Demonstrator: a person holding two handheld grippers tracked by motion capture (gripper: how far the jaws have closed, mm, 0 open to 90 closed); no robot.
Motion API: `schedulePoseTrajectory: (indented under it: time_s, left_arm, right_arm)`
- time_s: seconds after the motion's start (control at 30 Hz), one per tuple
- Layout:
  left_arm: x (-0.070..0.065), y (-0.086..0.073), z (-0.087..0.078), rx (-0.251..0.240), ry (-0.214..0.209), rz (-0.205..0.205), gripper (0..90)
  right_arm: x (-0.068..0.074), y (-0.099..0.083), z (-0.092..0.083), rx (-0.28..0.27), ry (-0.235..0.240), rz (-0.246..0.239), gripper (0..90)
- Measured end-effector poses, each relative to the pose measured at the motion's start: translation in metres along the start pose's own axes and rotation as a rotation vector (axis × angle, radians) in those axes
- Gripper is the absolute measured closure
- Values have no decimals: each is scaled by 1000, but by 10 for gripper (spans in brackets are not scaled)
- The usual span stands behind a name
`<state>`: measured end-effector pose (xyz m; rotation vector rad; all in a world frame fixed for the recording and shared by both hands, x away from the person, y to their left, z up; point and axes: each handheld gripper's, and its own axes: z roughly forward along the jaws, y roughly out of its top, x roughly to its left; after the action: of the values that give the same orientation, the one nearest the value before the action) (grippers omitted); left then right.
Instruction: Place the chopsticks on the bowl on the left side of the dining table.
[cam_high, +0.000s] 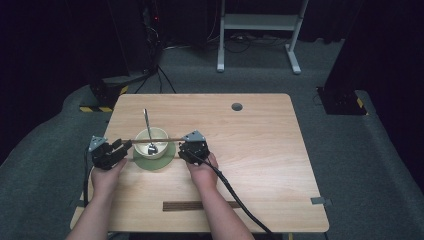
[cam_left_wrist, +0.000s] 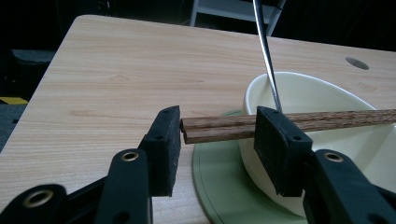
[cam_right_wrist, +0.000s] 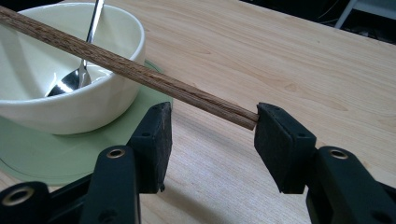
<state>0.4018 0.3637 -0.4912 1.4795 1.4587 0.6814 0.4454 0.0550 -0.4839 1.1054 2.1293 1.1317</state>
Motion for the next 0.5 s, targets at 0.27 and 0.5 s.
schedulePoseTrajectory:
  time_s: [0.27, 0.5]
  left_arm:
    - [1, 1, -4, -28, 19, -7, 490]
    - [8, 0, -11, -31, 33, -14, 467]
  right_arm:
    - [-2, 1, -3, -4, 3, -22, 474]
    - [-5, -1, -10, -1, -14, -18, 488]
